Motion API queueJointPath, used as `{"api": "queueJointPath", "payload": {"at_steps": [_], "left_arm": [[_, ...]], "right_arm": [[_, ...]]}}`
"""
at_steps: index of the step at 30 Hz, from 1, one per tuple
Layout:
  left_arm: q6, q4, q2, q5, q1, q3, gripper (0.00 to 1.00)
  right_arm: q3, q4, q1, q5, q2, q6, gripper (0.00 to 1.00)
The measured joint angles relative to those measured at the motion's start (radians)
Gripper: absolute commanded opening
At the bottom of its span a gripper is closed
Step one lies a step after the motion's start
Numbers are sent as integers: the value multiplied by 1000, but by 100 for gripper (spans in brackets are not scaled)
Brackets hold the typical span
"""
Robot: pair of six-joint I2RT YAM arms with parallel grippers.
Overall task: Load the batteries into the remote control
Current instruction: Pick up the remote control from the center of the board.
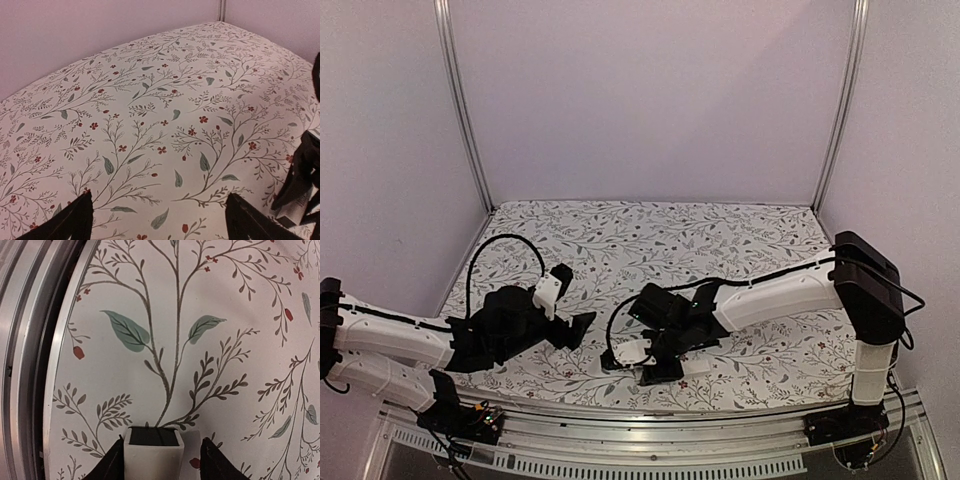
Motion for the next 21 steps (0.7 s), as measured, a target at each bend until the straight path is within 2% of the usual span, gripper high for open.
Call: {"api": "queueJointPath", "payload": {"at_steps": [5,14,19,21], "left_arm": [[7,4,0,3,4,-3,92],[14,4,-43,17,5,-8,87],[28,11,-105,48,4,-10,84],[43,27,-119,71,-8,-10,83]], "right_arm": [[14,-43,0,9,1,17,24],[83,-105,-11,2,-10,58,15],[132,-111,-77,-65,-105,134,6],[141,-75,-121,-111,-179,183,6]]}}
